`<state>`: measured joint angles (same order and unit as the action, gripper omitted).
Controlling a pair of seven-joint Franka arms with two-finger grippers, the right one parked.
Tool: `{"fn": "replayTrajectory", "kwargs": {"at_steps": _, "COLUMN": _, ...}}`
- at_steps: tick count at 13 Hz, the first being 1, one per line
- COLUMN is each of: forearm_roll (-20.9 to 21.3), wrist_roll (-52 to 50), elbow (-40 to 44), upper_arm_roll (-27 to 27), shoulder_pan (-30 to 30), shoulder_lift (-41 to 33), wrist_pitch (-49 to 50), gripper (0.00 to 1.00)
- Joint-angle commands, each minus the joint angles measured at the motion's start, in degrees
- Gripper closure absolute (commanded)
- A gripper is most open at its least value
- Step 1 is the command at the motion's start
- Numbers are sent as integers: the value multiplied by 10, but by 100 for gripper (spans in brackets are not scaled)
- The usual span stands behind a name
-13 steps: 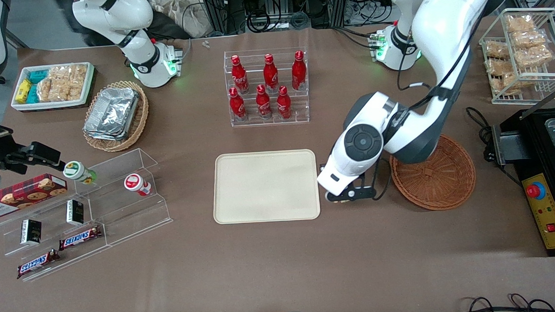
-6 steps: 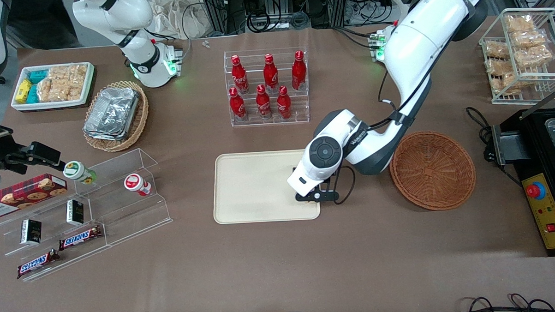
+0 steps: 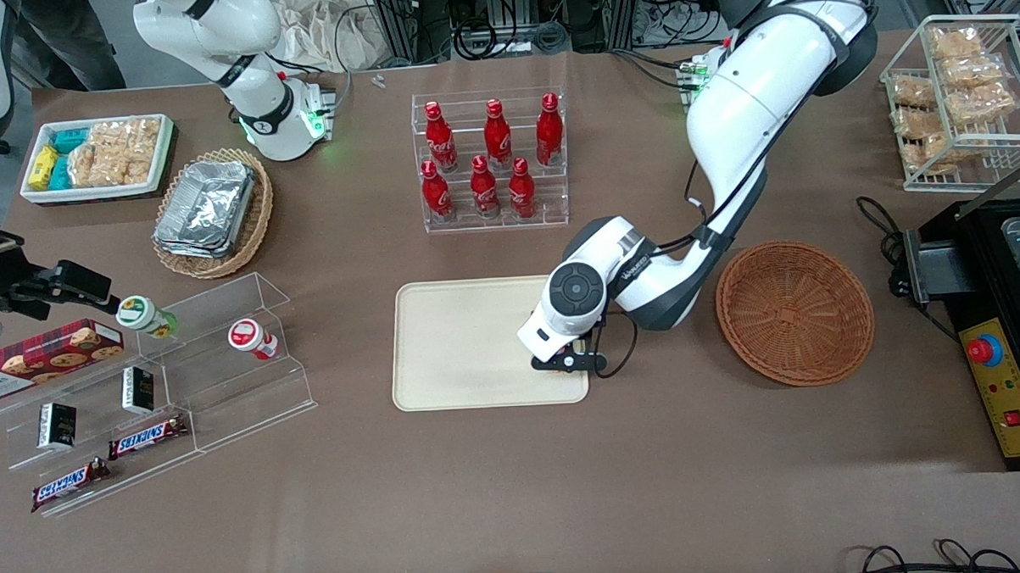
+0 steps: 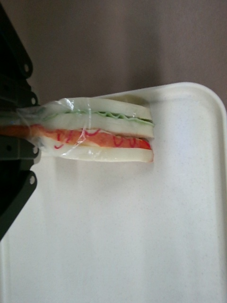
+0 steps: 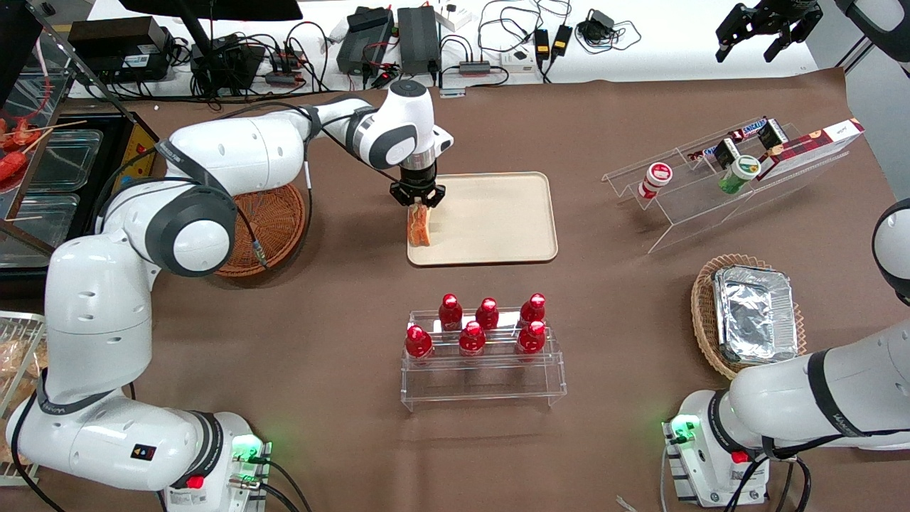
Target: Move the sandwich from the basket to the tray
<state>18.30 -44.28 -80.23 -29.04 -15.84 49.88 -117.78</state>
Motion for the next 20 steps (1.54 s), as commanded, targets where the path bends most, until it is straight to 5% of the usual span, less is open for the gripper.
{"fn": "replayTrajectory", "kwargs": {"at_steps": 1, "forearm_roll": 18, "wrist_roll": -29, "elbow": 19, "upper_arm_roll": 4, "shoulder_pan": -9, "shoulder_lift": 17, "wrist_pitch": -11, "gripper": 24}}
{"fn": "replayTrajectory", "kwargs": {"at_steps": 2, "forearm_roll": 19, "wrist_roll": -31, "elbow": 19, "upper_arm_roll": 4, "shoulder_pan": -10, "shoulder_lift": 15, "wrist_pitch": -11, "gripper": 0}}
{"fn": "replayTrajectory", "kwargs": {"at_steps": 10, "forearm_roll": 13, "wrist_roll": -95, "elbow": 22, "upper_arm_roll": 3, "shoulder_pan": 0, "shoulder_lift": -91, "wrist_pitch": 95, "gripper": 0}}
{"fn": "replayTrajectory", "kwargs": {"at_steps": 20, "forearm_roll": -19, "wrist_roll": -9, "elbow": 10, "upper_arm_roll": 0, "shoulder_pan": 175, "shoulder_lift": -260, "wrist_pitch": 193, "gripper": 0}}
